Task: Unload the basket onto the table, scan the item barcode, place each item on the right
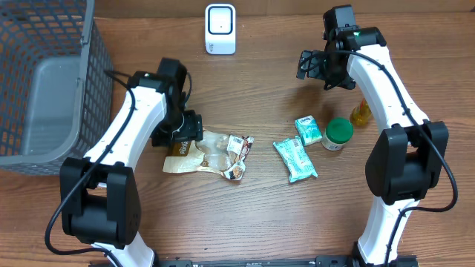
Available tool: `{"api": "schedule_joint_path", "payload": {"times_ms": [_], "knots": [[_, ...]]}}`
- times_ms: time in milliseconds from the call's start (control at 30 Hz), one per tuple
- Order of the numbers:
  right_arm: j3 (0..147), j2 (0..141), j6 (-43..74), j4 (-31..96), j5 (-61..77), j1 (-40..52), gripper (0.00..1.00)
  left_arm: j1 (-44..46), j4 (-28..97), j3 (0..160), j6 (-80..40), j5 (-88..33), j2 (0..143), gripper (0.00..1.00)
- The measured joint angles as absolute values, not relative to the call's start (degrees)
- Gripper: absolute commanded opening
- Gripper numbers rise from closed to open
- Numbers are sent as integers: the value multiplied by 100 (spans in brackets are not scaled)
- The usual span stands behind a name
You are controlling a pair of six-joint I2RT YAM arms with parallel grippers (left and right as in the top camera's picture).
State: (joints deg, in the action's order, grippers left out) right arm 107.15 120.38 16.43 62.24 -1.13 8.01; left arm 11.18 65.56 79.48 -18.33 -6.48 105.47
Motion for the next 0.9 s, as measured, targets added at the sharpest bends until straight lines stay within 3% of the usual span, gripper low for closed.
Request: {"api": "schedule_joint_path", "payload": {"times_ms": [433, 600, 667, 900], "knots": [[10715, 12038, 1643, 6224, -110, 801, 100, 1127, 6169, 7196, -2528, -1120, 10547, 82], [10715, 12038, 1645, 6219, -110, 801, 100, 1157, 6173, 7190, -2882, -1138, 10547, 88], [10715, 12038, 1643, 6222, -110, 801, 100, 1199, 6187, 7185, -3011, -1142, 10547, 96], [10715, 12038, 1643, 6222, -110, 801, 100, 1201, 5793, 6934, -3524, -1138, 10547, 97]]}}
